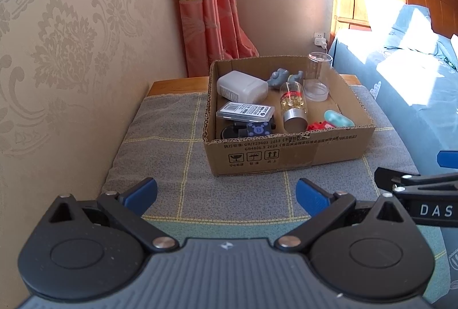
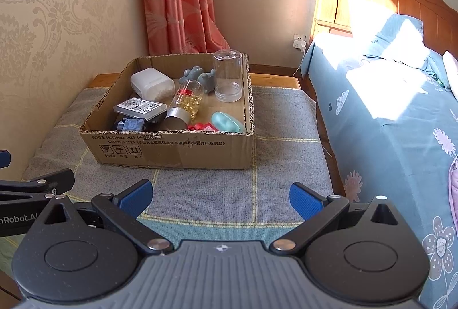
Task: Organize rigid objects
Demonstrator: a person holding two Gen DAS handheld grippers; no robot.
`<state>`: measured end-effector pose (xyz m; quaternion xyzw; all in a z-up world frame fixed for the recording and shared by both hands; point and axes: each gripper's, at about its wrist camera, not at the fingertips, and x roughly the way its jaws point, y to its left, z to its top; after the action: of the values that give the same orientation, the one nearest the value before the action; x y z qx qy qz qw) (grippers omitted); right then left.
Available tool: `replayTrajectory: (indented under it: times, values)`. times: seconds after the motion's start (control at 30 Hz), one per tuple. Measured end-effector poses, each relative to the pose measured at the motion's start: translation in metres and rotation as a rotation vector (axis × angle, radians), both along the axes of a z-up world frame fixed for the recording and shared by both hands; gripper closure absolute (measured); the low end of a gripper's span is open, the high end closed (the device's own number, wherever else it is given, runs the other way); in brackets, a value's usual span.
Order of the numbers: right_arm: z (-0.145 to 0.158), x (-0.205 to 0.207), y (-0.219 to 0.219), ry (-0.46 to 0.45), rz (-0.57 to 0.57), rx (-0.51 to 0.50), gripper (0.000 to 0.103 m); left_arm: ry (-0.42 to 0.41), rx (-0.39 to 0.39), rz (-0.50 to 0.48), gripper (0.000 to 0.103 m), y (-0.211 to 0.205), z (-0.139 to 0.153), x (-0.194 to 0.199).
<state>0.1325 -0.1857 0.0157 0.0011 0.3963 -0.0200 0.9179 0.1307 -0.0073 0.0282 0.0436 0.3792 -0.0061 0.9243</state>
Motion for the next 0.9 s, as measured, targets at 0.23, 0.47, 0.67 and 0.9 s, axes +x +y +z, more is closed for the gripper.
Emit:
replayTrajectory:
  times: [0.23,0.47,0.67,0.9]
  values:
    - [0.0011,-0.0007,-0.0008,-0.002,-0.002,-0.002,0.0,-0.003,0.002,0.0,0.001,-0.0016,0.0014,-0.0007]
    - [0.0018,-0.0016,-0.0018,-0.006,-0.005,-0.002,0.0,-0.005,0.006,-0.002,0.001,-0.0025,0.0029,-0.0009]
    - [0.0014,-0.0026,-0.0019,-0.009,-0.006,-0.003,0.0,-0.005,0.007,-0.002,0.001,-0.0025,0.0029,-0.0009]
    - [0.0016,-0.0025,-0.0022,-0.009,-0.005,-0.004,0.0,-0.006,0.01,-0.002,0.001,-0.0028,0.0035,-0.0012]
